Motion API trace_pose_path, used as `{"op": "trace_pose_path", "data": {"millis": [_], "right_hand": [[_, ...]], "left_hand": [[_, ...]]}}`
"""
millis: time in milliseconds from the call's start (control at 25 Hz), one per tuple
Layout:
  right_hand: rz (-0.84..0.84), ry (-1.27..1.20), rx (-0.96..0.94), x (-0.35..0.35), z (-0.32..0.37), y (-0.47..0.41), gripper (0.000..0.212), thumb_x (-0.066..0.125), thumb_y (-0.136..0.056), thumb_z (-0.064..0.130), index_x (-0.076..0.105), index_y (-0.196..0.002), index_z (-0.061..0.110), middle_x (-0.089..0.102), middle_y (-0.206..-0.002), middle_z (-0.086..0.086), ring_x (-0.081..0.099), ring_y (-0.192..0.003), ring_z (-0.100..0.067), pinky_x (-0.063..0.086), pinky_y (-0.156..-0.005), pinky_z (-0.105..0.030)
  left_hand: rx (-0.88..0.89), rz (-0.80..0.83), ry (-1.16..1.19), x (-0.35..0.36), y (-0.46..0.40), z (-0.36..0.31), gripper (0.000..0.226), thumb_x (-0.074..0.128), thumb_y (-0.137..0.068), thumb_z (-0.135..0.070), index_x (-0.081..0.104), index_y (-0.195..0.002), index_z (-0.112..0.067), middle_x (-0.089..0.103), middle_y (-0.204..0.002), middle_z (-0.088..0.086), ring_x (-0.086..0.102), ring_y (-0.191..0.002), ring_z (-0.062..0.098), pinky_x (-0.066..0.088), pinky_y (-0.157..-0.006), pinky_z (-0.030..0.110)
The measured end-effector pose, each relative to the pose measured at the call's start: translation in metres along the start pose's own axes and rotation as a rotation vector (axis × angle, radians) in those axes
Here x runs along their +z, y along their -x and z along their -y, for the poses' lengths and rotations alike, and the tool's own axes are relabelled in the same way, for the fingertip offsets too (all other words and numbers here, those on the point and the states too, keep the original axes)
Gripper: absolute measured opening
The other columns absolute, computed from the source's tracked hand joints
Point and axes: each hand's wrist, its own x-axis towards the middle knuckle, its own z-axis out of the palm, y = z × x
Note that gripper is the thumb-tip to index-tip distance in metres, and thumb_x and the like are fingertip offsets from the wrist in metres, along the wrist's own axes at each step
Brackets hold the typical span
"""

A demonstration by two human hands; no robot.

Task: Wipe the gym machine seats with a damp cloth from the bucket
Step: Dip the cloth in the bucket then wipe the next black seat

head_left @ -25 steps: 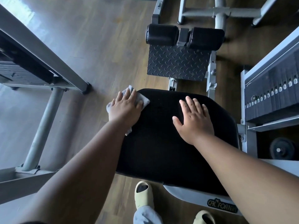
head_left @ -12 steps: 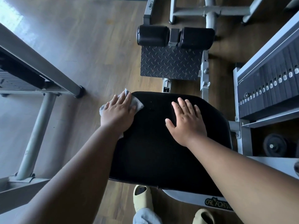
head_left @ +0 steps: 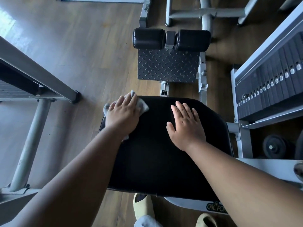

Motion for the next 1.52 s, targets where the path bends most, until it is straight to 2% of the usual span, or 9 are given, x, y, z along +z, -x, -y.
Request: {"op": "trace_pose_path", "data": {"millis": [160, 320, 480, 600, 800, 1040, 1240, 1360, 1520], "right_hand": [[-0.113, -0.366, 0.050, -0.005, -0.004, 0.003, 0.067, 0.031, -0.092, 0.035, 0.023, -0.155, 0.014, 0.020, -0.164, -0.002, 0.011, -0.151, -0.014, 0.005, -0.124, -0.035], [-0.107, -0.618, 0.216, -0.018, -0.008, 0.000, 0.061, 0.042, -0.095, 0.014, 0.026, -0.154, 0.020, 0.020, -0.163, 0.003, 0.015, -0.150, -0.013, 0.012, -0.120, -0.028], [0.066, 0.007, 0.134, -0.023, -0.045, 0.012, 0.066, 0.027, -0.100, 0.047, 0.006, -0.157, 0.020, -0.004, -0.166, -0.001, -0.007, -0.152, -0.019, -0.003, -0.122, -0.037], [0.102, 0.101, 0.088, -0.020, -0.058, 0.027, 0.072, 0.012, -0.098, 0.058, -0.005, -0.157, 0.021, -0.013, -0.165, -0.001, -0.014, -0.151, -0.019, -0.006, -0.122, -0.038], [0.120, 0.103, 0.051, -0.019, -0.063, 0.025, 0.073, 0.012, -0.098, 0.059, -0.006, -0.157, 0.021, -0.015, -0.165, 0.000, -0.015, -0.151, -0.018, -0.006, -0.122, -0.038], [0.131, 0.084, 0.020, -0.030, -0.085, 0.053, 0.083, 0.014, -0.092, 0.068, -0.010, -0.156, 0.021, -0.019, -0.163, 0.004, -0.019, -0.149, -0.013, -0.009, -0.122, -0.035], [0.078, 0.022, 0.073, -0.026, -0.083, 0.072, 0.083, 0.019, -0.094, 0.066, -0.009, -0.157, 0.020, -0.018, -0.164, 0.002, -0.021, -0.148, -0.012, -0.010, -0.122, -0.035], [0.029, -0.030, 0.093, -0.023, -0.086, 0.072, 0.083, 0.023, -0.094, 0.065, -0.005, -0.157, 0.019, -0.016, -0.164, 0.001, -0.020, -0.149, -0.012, -0.011, -0.120, -0.032], [0.008, -0.102, 0.200, -0.020, -0.088, 0.077, 0.078, 0.027, -0.096, 0.057, -0.001, -0.158, 0.018, -0.014, -0.165, 0.001, -0.015, -0.150, -0.012, -0.007, -0.120, -0.032]], "left_hand": [[0.176, 0.062, -0.087, 0.005, -0.031, -0.052, 0.055, 0.019, -0.103, -0.050, 0.015, -0.157, -0.036, 0.014, -0.164, -0.012, 0.011, -0.151, 0.015, 0.001, -0.117, 0.039], [0.558, 0.059, -0.074, 0.022, 0.070, -0.065, 0.055, 0.028, -0.101, -0.047, 0.022, -0.155, -0.037, 0.022, -0.162, -0.010, 0.012, -0.151, 0.015, 0.005, -0.122, 0.040], [0.237, -0.019, -0.092, 0.021, 0.102, -0.014, 0.059, 0.027, -0.099, -0.053, 0.026, -0.155, -0.035, 0.023, -0.162, -0.011, 0.013, -0.151, 0.015, 0.011, -0.121, 0.041], [0.054, -0.003, -0.065, 0.015, 0.049, -0.030, 0.059, 0.017, -0.101, -0.053, 0.011, -0.158, -0.035, 0.003, -0.165, -0.014, -0.001, -0.152, 0.012, -0.001, -0.121, 0.037], [0.250, 0.075, -0.113, 0.020, -0.004, -0.105, 0.058, 0.019, -0.102, -0.049, 0.010, -0.157, -0.035, 0.005, -0.166, -0.009, 0.001, -0.152, 0.017, 0.003, -0.122, 0.043], [0.346, -0.009, -0.120, 0.035, 0.124, -0.086, 0.055, 0.028, -0.101, -0.052, 0.033, -0.152, -0.031, 0.028, -0.161, -0.007, 0.019, -0.150, 0.020, 0.020, -0.119, 0.045], [0.107, 0.008, -0.064, 0.028, 0.046, -0.094, 0.059, 0.021, -0.099, -0.055, 0.017, -0.155, -0.037, 0.009, -0.165, -0.014, 0.005, -0.152, 0.016, 0.007, -0.121, 0.043], [0.171, 0.069, -0.070, 0.025, -0.026, -0.129, 0.057, 0.020, -0.100, -0.049, 0.016, -0.156, -0.037, 0.007, -0.166, -0.012, 0.005, -0.152, 0.017, 0.004, -0.121, 0.041], [0.378, 0.067, -0.114, 0.038, 0.022, -0.144, 0.056, 0.017, -0.101, -0.051, 0.017, -0.155, -0.039, 0.010, -0.165, -0.013, 0.003, -0.151, 0.011, 0.001, -0.121, 0.039]]}}
